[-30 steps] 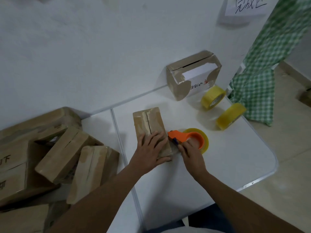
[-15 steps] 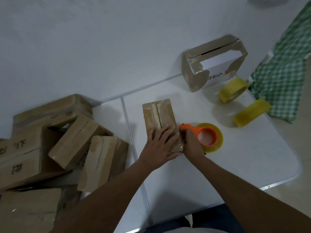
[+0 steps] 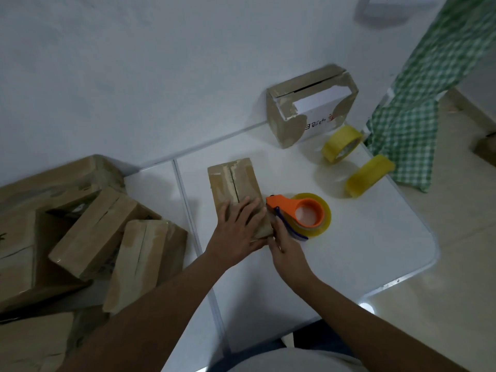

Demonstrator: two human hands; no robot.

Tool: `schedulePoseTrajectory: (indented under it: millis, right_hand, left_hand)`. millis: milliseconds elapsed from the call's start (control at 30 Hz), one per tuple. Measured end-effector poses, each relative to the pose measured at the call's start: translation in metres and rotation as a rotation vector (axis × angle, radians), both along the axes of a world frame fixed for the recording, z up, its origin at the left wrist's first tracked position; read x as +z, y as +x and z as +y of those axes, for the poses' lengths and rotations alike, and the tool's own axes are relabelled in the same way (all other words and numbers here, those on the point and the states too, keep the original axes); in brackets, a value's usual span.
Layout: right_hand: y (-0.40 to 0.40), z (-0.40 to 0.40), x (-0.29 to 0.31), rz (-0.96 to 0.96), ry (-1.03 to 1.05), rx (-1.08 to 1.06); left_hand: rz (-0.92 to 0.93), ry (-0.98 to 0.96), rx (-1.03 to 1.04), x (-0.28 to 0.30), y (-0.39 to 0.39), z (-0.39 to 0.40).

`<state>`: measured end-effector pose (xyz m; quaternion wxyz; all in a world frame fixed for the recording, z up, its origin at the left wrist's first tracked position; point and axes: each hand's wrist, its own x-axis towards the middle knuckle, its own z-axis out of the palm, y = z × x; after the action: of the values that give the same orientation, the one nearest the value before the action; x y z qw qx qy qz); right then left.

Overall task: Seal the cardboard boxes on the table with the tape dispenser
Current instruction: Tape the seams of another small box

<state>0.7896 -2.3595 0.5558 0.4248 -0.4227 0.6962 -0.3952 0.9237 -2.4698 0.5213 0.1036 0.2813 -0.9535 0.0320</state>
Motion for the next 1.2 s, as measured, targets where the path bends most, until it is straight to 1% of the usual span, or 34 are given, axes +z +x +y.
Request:
schedulePoseTrajectory:
  millis: [67, 167, 233, 300, 333, 400, 500, 533, 600, 667, 700, 733, 767, 800, 833, 867, 900, 933, 1000, 1067, 1133, 1200]
  right_hand:
    - [0.001, -0.007, 0.002, -0.103, -0.027, -0.056]
    - [0.002, -0.010, 0.000, -0.085, -0.099, -0.063]
    - [-0.006, -0.008, -0.003, -0.104, -0.085, -0.017]
    - [-0.019, -0.005, -0.004, -0.114, -0.075, 0.094]
    - [-0.025, -0.006, -0.005, -0.050, -0.064, 0.147]
    - [-0.036, -0.010, -0.004, 0.150, -0.043, 0.237]
    - [-0.040, -0.019, 0.000, 0.388, -0.008, 0.372]
    - [-0.040, -0.020, 0.001, 0.433, 0.004, 0.396]
    - [-0.039, -0.019, 0.004, 0.453, 0.022, 0.402]
    - [-0.040, -0.014, 0.008, 0.426, -0.006, 0.390]
    - [-0.041, -0.012, 0.010, 0.433, -0.044, 0.380]
    - [-0.041, -0.011, 0.012, 0.474, -0.090, 0.372]
    - [-0.039, -0.012, 0.015, 0.547, -0.130, 0.374]
    - [-0.034, -0.013, 0.016, 0.630, -0.159, 0.393]
    - [-0.027, -0.015, 0.018, 0.699, -0.175, 0.426]
    - [-0.019, -0.019, 0.018, 0.746, -0.180, 0.465]
    - [-0.011, -0.024, 0.017, 0.780, -0.177, 0.503]
    - [-0.004, -0.030, 0.016, 0.816, -0.165, 0.543]
    - [0.006, -0.040, 0.009, 0.893, -0.115, 0.619]
    - [0.007, -0.046, -0.001, 0.921, -0.050, 0.635]
    - [0.004, -0.048, -0.010, 0.933, -0.027, 0.621]
    - [0.003, -0.047, -0.015, 0.954, -0.042, 0.618]
  left_hand:
    - [-0.003, 0.012, 0.004, 0.003, 0.000, 0.001]
    - [0.000, 0.004, 0.006, 0.007, 0.001, 0.001]
    - [0.006, 0.011, 0.007, 0.008, 0.000, 0.002]
    - [0.008, 0.028, 0.001, 0.008, 0.000, 0.002]
    - [0.002, 0.034, -0.006, 0.007, 0.000, 0.001]
    - [-0.039, 0.044, -0.027, 0.008, 0.001, -0.002]
    - [-0.154, 0.110, -0.046, 0.011, 0.005, -0.004]
    - [-0.180, 0.151, -0.045, 0.013, 0.005, -0.004]
    - [-0.169, 0.268, -0.041, 0.020, 0.004, -0.007]
    - [-0.060, 0.406, -0.002, 0.037, 0.005, -0.014]
    - [0.047, 0.435, 0.051, 0.046, 0.009, -0.017]
    - [0.201, 0.450, 0.136, 0.054, 0.015, -0.018]
    - [0.396, 0.482, 0.266, 0.059, 0.022, -0.016]
    - [0.600, 0.569, 0.436, 0.063, 0.031, -0.012]
    - [0.800, 0.733, 0.630, 0.064, 0.040, -0.003]
    - [0.994, 0.954, 0.821, 0.063, 0.046, 0.006]
    - [1.150, 1.170, 0.988, 0.060, 0.051, 0.015]
    - [1.238, 1.346, 1.116, 0.054, 0.056, 0.023]
    - [1.339, 1.612, 1.257, 0.040, 0.065, 0.038]
    - [1.387, 1.788, 1.294, 0.032, 0.069, 0.052]
    - [1.411, 1.861, 1.252, 0.028, 0.069, 0.062]
    - [1.416, 1.848, 1.185, 0.028, 0.068, 0.067]
